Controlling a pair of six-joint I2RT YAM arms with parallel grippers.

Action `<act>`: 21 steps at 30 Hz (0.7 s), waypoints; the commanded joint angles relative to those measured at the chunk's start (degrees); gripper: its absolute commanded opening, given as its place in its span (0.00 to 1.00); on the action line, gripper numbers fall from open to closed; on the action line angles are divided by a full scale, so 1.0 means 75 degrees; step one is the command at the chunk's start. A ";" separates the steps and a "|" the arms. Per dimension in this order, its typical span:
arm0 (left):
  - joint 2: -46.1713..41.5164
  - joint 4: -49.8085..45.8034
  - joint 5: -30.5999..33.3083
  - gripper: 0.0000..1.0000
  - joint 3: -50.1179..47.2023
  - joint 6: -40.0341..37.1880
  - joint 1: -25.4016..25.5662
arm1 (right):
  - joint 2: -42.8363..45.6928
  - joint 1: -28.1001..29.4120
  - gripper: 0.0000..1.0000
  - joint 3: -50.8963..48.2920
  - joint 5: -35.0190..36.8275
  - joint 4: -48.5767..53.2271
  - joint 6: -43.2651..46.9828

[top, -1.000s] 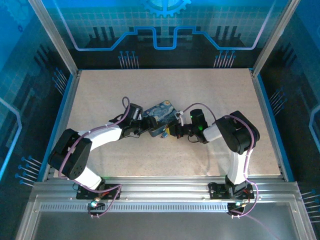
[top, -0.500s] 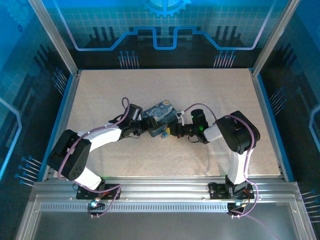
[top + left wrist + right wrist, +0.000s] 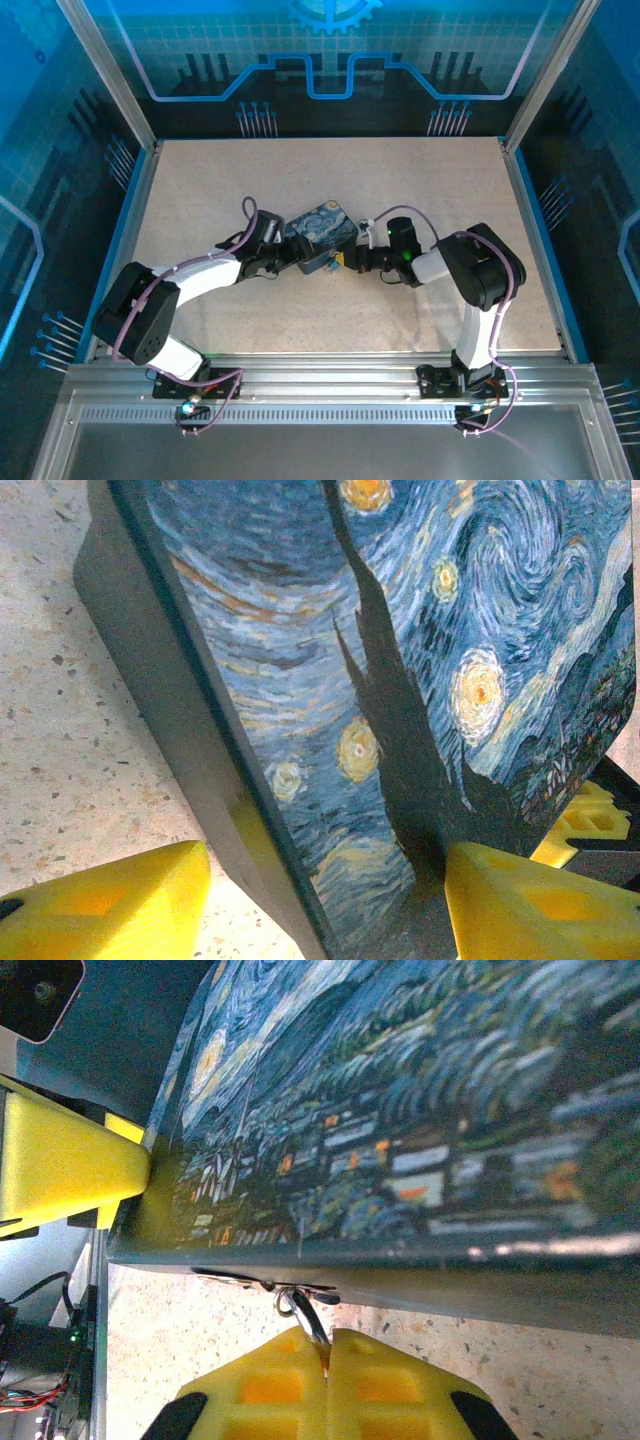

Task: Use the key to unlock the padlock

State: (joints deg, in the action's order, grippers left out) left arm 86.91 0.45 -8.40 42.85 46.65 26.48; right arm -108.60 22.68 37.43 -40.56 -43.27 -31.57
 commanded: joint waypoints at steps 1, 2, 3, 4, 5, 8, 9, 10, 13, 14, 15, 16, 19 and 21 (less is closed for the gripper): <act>-0.0018 -0.0564 0.0066 0.65 -0.0311 0.0059 0.0084 | 0.0274 -0.0129 0.02 -0.0080 -0.0006 -0.0126 -0.0098; -0.0016 -0.0558 0.0066 0.65 -0.0322 0.0061 0.0090 | 0.0288 -0.0146 0.02 -0.0093 -0.0007 -0.0106 -0.0092; -0.0021 -0.0551 0.0064 0.65 -0.0323 0.0061 0.0090 | 0.0316 -0.0152 0.02 -0.0098 0.0007 -0.0091 -0.0091; -0.0022 -0.0534 0.0066 0.65 -0.0323 0.0078 0.0090 | 0.0333 -0.0164 0.02 -0.0115 0.0006 -0.0080 -0.0094; -0.0033 -0.0524 0.0053 0.66 -0.0323 0.0076 0.0090 | 0.0351 -0.0185 0.02 -0.0105 0.0028 -0.0047 -0.0084; -0.0059 -0.0482 0.0021 0.67 -0.0329 0.0079 0.0090 | 0.0412 -0.0218 0.02 -0.0151 0.0065 0.0059 -0.0028; -0.0086 -0.0471 0.0019 0.68 -0.0324 0.0080 0.0084 | 0.0434 -0.0223 0.02 -0.0156 0.0075 0.0101 -0.0008; -0.0109 -0.0444 0.0014 0.69 -0.0323 0.0091 0.0082 | 0.0451 -0.0232 0.02 -0.0180 0.0088 0.0160 0.0028; -0.0239 -0.0366 -0.0016 0.73 -0.0314 0.0075 0.0080 | 0.0553 -0.0255 0.02 -0.0197 0.0133 0.0355 0.0139; -0.0306 -0.0373 -0.0015 0.74 -0.0294 0.0045 0.0078 | 0.0610 -0.0258 0.02 -0.0217 0.0141 0.0415 0.0161; -0.0365 -0.0382 -0.0016 0.75 -0.0273 0.0033 0.0063 | 0.0674 -0.0269 0.02 -0.0238 0.0151 0.0463 0.0166; -0.0429 -0.0392 -0.0004 0.76 -0.0238 -0.0004 0.0053 | 0.0740 -0.0280 0.02 -0.0266 0.0180 0.0525 0.0169; -0.0633 -0.0285 -0.0051 0.80 -0.0209 -0.0021 -0.0014 | 0.1030 -0.0293 0.02 -0.0348 0.0205 0.0728 0.0180; -0.0784 -0.0241 -0.0046 0.84 -0.0206 -0.0065 -0.0060 | 0.1289 -0.0300 0.02 -0.0424 0.0269 0.0939 0.0267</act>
State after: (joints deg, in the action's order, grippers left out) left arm 83.68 -0.69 -8.40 41.63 46.52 26.39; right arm -102.13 21.19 35.00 -38.98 -38.65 -31.00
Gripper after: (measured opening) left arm 0.831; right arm 0.057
